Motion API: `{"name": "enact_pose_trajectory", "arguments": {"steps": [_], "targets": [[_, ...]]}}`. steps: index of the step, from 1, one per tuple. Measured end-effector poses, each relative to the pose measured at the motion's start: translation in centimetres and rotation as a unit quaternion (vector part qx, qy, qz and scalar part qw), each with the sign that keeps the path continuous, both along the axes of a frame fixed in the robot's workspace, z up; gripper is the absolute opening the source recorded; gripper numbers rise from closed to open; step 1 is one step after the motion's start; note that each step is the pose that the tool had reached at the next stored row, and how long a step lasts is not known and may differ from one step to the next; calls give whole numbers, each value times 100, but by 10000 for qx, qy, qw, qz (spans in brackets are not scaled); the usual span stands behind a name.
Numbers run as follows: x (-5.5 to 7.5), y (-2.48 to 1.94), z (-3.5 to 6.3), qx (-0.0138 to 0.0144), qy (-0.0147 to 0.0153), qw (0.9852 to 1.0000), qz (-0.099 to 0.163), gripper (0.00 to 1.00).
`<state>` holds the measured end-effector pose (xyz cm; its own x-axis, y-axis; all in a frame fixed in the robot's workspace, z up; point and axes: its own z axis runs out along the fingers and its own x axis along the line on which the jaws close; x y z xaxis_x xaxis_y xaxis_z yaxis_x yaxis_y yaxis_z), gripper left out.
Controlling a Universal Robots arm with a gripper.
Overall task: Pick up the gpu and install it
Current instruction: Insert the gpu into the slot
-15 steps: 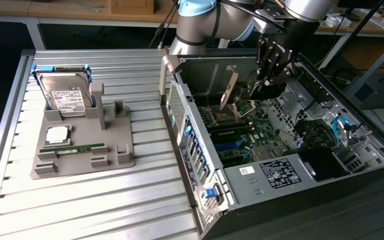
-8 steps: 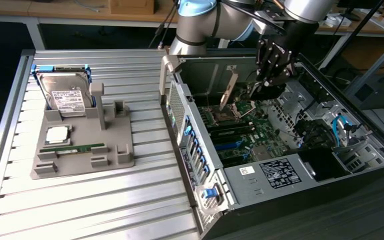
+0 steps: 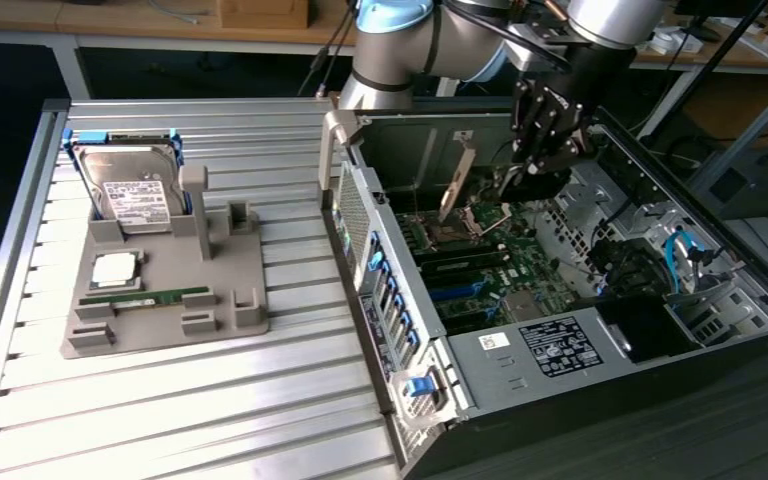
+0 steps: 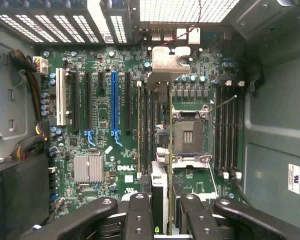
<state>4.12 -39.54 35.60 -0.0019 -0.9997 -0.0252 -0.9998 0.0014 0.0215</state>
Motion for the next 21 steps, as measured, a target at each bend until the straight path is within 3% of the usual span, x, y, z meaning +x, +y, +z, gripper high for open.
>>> {"name": "enact_pose_trajectory", "arguments": {"steps": [21], "targets": [[0, -7, -57, 0, 0, 10000, 0, 27]]}}
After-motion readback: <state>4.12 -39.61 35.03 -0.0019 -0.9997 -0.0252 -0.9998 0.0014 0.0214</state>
